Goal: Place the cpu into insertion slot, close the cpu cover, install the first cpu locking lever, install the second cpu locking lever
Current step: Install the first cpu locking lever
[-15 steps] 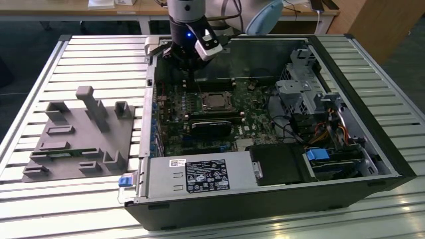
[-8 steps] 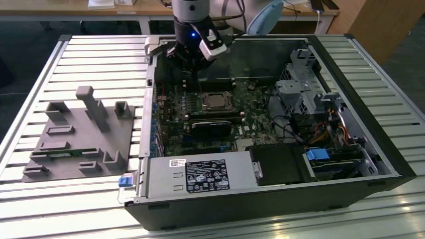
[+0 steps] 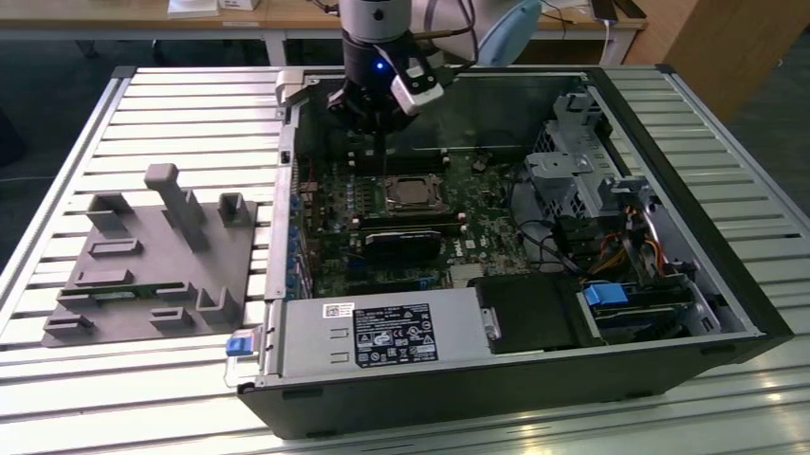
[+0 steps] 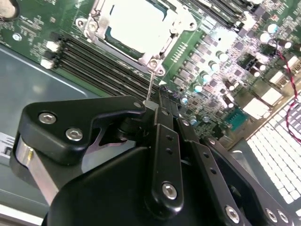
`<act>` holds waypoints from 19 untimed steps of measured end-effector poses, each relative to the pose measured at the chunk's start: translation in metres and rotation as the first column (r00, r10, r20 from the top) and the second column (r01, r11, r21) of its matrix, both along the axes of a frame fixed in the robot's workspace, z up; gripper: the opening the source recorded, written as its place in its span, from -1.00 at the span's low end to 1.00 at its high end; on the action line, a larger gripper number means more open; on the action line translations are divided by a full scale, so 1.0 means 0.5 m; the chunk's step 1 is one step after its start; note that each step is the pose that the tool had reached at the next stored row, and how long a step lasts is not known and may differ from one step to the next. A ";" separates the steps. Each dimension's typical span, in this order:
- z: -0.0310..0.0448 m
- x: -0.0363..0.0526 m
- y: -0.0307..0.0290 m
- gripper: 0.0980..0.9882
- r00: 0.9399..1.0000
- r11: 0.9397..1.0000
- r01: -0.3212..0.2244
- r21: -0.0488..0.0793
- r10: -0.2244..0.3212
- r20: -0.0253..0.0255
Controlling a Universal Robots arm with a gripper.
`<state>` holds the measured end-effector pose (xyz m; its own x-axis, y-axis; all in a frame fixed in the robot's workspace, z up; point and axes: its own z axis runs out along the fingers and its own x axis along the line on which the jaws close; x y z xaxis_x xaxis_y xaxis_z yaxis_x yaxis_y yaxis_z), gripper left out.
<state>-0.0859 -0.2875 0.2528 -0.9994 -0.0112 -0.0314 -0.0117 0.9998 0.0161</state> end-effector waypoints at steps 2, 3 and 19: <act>0.000 0.007 0.000 -0.98 1.000 1.000 0.000 0.000 0.000 0.000; 0.000 0.010 0.000 -0.98 1.000 1.000 0.000 0.000 0.000 0.000; -0.008 0.023 0.001 -0.98 1.000 0.999 -0.005 0.036 0.005 0.001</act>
